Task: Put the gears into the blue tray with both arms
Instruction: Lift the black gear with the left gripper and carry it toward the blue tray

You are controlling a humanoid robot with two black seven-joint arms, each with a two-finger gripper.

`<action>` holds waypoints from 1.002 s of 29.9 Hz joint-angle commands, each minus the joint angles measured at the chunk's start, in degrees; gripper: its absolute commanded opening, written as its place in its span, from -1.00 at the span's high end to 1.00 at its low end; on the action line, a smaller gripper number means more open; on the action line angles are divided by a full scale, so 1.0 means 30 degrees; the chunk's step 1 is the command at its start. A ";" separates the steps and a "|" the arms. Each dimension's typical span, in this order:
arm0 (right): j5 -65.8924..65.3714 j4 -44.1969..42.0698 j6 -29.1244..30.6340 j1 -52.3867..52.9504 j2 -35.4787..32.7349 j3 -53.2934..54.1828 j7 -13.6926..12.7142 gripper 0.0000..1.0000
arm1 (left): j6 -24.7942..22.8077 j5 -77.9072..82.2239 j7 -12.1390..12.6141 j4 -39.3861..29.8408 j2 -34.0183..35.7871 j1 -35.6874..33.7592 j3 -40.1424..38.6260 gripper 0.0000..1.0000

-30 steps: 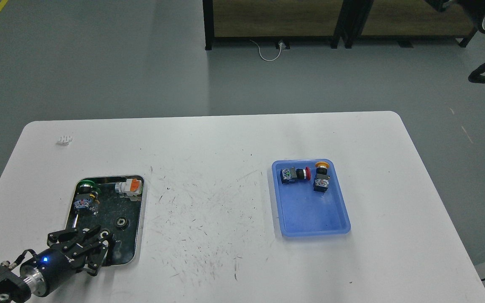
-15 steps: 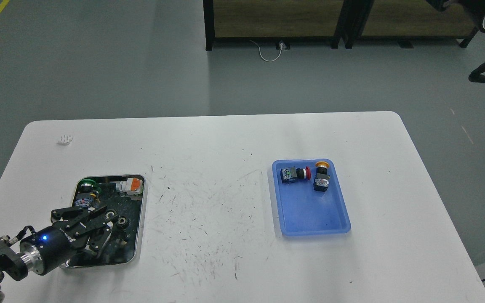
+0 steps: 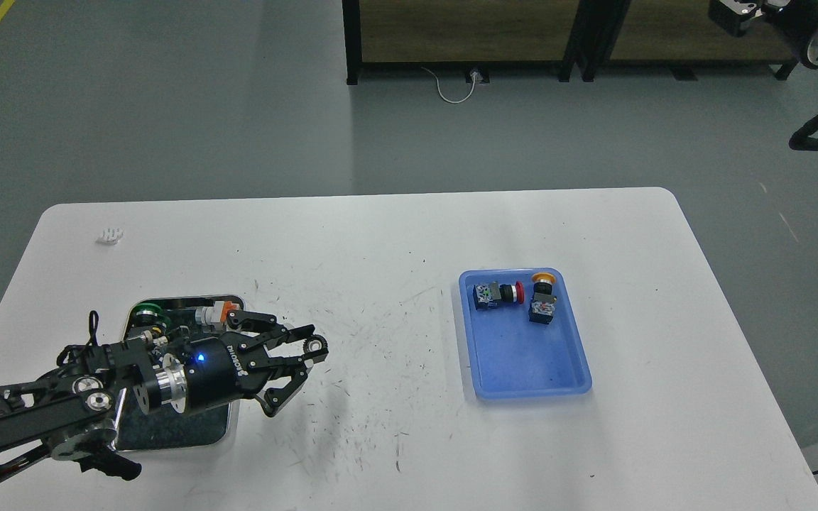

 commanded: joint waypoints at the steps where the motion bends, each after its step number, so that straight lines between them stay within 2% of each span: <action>1: 0.0030 -0.0173 0.0001 -0.0111 0.0023 -0.0016 0.0001 -0.99 | -0.0054 0.0023 0.0546 0.0033 -0.1634 -0.0449 0.0252 0.42; 9: 0.0030 -0.0173 -0.0028 -0.0229 0.0052 -0.0075 0.0001 -0.99 | 0.0093 -0.0065 0.1132 0.1348 -0.5384 -0.1740 0.2274 0.41; 17: 0.0030 -0.0202 -0.0087 -0.0229 -0.0007 -0.0104 0.0001 -0.99 | 0.0210 -0.0094 0.1426 0.5447 -0.9368 -0.1623 0.2772 0.41; 26: 0.0030 -0.0436 -0.0087 -0.0229 0.0023 -0.0104 0.0030 -0.99 | 0.0093 -0.0153 0.1397 0.9376 -1.1334 -0.1476 0.2948 0.39; 30: 0.0030 -0.0583 -0.0087 -0.0229 0.0256 -0.0104 0.0030 -0.99 | 0.0063 -0.0153 0.1455 0.9936 -1.1394 -0.1359 0.2948 0.39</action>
